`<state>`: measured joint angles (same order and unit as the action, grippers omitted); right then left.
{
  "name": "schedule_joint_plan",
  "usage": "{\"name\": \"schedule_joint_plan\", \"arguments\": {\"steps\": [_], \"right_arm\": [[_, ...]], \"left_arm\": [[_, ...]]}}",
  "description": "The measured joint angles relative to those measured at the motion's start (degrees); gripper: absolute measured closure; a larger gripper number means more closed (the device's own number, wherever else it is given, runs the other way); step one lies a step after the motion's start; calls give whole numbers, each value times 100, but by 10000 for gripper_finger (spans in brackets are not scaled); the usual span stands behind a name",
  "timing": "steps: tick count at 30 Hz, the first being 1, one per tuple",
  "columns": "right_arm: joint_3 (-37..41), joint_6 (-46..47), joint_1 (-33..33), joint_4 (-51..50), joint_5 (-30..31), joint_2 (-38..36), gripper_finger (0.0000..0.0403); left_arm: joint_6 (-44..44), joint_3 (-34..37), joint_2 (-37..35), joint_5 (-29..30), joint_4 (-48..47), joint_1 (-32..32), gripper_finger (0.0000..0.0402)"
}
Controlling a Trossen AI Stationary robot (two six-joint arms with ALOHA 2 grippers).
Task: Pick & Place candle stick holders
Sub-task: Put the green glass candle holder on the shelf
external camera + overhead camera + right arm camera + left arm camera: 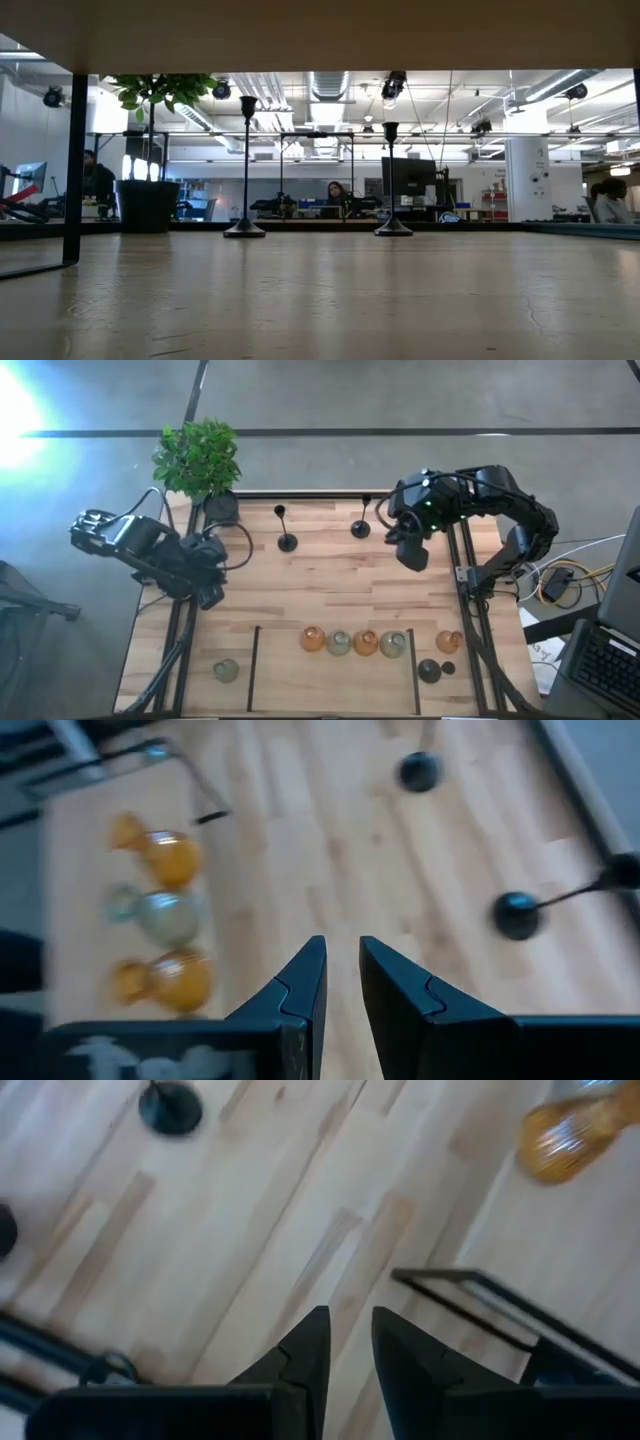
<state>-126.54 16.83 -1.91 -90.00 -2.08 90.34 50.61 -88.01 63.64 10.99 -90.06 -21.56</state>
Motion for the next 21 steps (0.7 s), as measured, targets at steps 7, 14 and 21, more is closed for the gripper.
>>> {"name": "schedule_joint_plan", "arguments": {"steps": [7,14,21], "right_arm": [[7,568,259,-2,13,-375,346],[33,885,432,-2,581,-670,346],[39,824,430,-1,827,-705,346]], "left_arm": [[507,1236,-330,-945,2,1,321],[1039,2229,-447,-1990,586,-38,321],[1306,2595,-586,-2074,1741,-309,321]]}}
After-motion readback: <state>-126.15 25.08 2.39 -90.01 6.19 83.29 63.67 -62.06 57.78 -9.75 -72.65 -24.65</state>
